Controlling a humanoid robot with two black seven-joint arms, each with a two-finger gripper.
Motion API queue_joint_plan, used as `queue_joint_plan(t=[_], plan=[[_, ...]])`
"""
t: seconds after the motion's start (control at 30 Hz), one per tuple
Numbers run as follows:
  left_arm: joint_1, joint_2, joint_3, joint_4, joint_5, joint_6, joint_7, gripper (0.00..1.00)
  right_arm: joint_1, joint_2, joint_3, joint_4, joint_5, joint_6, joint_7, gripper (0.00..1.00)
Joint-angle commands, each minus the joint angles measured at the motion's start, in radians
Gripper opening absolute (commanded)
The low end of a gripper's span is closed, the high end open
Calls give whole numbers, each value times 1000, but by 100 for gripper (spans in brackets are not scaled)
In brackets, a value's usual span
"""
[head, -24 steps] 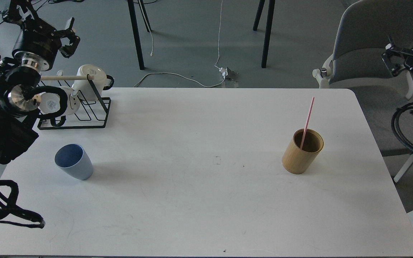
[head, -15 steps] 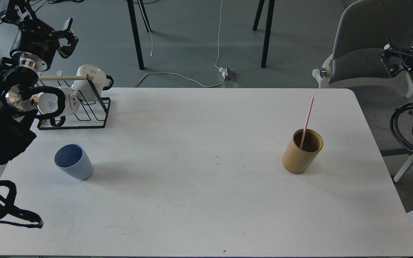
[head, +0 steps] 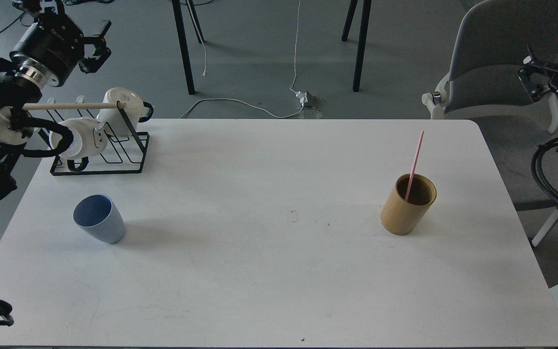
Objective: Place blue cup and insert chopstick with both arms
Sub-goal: 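Move the left gripper down toward the light blue cup, then grasp the light blue cup with the left gripper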
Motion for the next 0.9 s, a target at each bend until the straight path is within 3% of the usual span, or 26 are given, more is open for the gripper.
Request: queue_joint_plan(t=[0.0, 0.17, 0.43, 0.57, 0.77, 0.87], plan=[[22, 158, 15, -301, 220, 0, 2, 99, -5, 11, -2, 18, -2, 0, 7, 99], [68, 318, 65, -564, 586, 0, -4, 99, -5, 22, 15, 35, 0, 0, 9, 99], [160, 485, 101, -702, 1204, 0, -29, 99, -4, 24, 41, 36, 1, 0, 9, 99], [184, 518, 111, -704, 1456, 0, -33, 94, -4, 22, 59, 36, 1, 0, 9, 99], [224, 518, 182, -655, 1603, 104, -33, 87, -5, 22, 58, 33, 1, 0, 9, 99], [233, 513, 255, -620, 1627, 154, -33, 77, -7, 22, 59, 33, 1, 0, 9, 99]])
